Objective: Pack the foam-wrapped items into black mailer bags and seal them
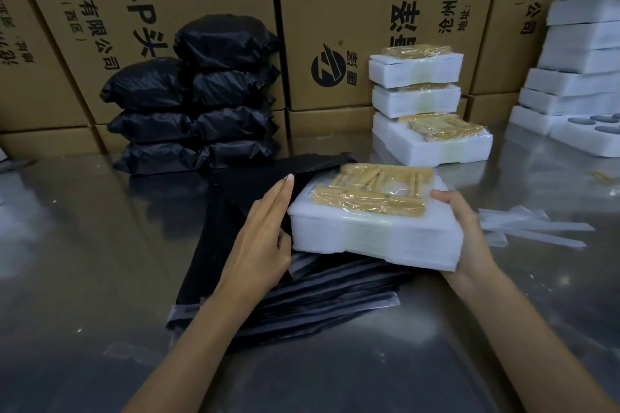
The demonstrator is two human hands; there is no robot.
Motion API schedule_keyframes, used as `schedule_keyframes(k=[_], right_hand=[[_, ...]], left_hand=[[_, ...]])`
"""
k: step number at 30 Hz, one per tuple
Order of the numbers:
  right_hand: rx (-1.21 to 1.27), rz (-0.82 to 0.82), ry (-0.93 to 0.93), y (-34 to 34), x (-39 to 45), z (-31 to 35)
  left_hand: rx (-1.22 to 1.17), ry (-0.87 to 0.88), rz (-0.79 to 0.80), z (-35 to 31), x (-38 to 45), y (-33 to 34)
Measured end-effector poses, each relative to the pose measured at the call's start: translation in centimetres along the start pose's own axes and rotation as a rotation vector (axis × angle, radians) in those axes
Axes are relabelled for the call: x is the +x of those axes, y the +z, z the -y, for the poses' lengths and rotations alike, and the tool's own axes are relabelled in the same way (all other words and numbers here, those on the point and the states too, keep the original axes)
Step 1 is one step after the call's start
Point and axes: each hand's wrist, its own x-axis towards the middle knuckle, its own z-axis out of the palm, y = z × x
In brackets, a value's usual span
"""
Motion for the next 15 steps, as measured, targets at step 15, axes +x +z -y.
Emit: schedule_keyframes(k=[15], right_hand=[[0.078, -0.061, 0.029, 1.2, -0.8, -0.7]], left_hand=[[0.032, -0.534, -0.038, -0.7, -0.3, 0.7]])
